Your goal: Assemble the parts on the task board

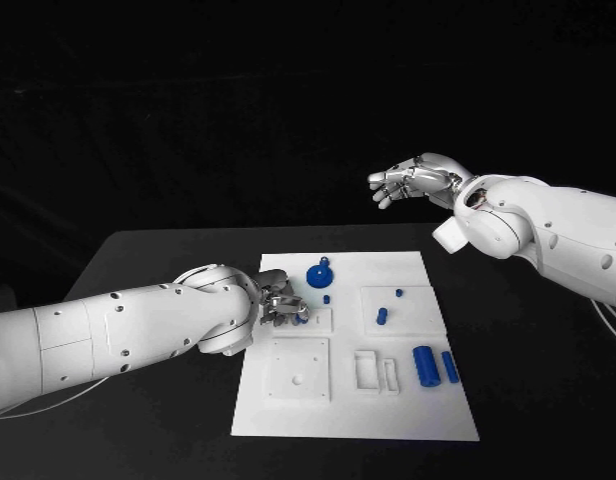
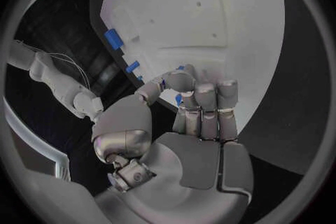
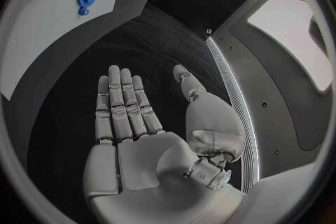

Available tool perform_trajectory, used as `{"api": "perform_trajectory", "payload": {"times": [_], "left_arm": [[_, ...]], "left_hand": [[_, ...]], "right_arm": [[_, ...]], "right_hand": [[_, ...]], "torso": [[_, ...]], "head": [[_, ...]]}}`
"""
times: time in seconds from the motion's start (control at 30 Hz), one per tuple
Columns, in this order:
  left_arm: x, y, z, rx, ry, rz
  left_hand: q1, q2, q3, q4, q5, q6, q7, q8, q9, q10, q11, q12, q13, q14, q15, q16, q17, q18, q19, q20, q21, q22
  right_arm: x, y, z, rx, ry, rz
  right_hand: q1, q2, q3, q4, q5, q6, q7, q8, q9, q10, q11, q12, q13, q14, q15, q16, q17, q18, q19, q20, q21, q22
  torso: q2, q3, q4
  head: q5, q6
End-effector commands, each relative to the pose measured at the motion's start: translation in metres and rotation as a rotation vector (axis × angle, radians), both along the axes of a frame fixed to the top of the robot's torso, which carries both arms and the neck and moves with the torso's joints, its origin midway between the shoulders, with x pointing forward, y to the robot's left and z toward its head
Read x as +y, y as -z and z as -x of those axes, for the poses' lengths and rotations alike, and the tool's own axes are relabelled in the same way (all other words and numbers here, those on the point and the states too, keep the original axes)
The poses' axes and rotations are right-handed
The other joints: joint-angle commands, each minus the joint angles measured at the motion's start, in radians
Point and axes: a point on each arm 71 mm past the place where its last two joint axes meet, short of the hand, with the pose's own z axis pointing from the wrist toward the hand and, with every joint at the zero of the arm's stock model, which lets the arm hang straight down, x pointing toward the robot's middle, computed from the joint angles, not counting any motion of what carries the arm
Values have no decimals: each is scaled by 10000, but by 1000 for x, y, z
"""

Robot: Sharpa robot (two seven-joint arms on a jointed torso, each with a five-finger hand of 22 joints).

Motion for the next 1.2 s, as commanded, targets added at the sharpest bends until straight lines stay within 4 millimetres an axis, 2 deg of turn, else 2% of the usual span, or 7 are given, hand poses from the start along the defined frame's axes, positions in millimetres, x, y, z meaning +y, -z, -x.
{"api": "perform_trajectory", "payload": {"times": [0.03,0.23,0.43,0.57,0.73,0.93,1.2], "left_arm": [[-4,5,3,370,287,-120],[-4,6,3,427,292,-165],[-4,7,3,436,297,-170],[-4,7,3,511,299,-167],[-7,8,5,699,464,-231],[-6,9,5,885,572,-338],[-5,9,4,851,532,-318]], "left_hand": [[-26,90,66,-11,6,1075,-984,25,-1,-388,-390,48,-13,855,-912,49,-9,188,85,-1353,55,7],[-37,102,62,-4,-21,1081,-984,20,-1,-395,-390,67,-24,851,-912,55,-19,189,89,-1351,57,9],[-63,121,47,12,-58,1098,-986,17,1,-399,-391,101,-38,851,-913,71,-31,191,94,-1349,61,13],[-159,200,15,53,-63,1147,-996,20,7,-404,-402,177,-61,860,-921,120,-48,190,100,-1342,66,21],[-400,409,31,4,46,1253,-1034,44,28,-410,-437,380,-74,869,-955,266,-48,200,101,-1339,98,58],[-593,488,72,-6,73,1355,-1068,90,51,-420,-469,576,-69,878,-980,412,-33,216,115,-1342,135,93],[-715,531,104,15,68,1434,-1102,149,73,-431,-502,769,-60,895,-1008,543,-23,236,143,-1349,172,124]], "right_arm": [[2,0,0,80,-139,-116],[2,0,1,82,-148,-120],[1,0,0,94,-115,-109],[2,1,0,118,-122,-99],[1,1,0,132,-106,-89],[2,1,0,148,-134,-84],[2,2,0,168,-154,-77]], "right_hand": [[68,62,6,73,-37,-39,-9,58,-12,90,8,-63,-15,-83,15,-65,-5,-50,-93,15,-64,8],[63,64,7,76,-37,-34,-10,63,-17,88,13,-74,-34,-93,20,-76,-6,-49,-108,22,-72,9],[60,65,8,79,-36,-32,-11,66,-22,88,15,-83,-50,-102,24,-85,-7,-48,-120,28,-77,9],[60,67,10,80,-31,-32,-11,67,-24,88,17,-87,-59,-105,26,-89,-7,-47,-126,30,-80,10],[58,53,10,79,-10,-46,-7,63,-35,81,23,-102,-82,-116,33,-101,-8,-44,-142,37,-87,11],[65,55,22,81,75,-51,-4,66,-49,92,27,-116,-119,-115,37,-111,-4,-33,-157,49,-92,15],[71,54,35,83,184,-49,-3,75,-65,110,27,-128,-161,-112,39,-121,2,-19,-164,65,-92,24]], "torso": [[4,-1,9],[10,-8,-5],[6,-5,9],[9,-4,8],[13,-9,12],[16,-10,-3],[15,-9,10]], "head": [[-4,13],[-2,9],[7,7],[9,-2],[12,-14],[26,-37],[18,-49]]}}
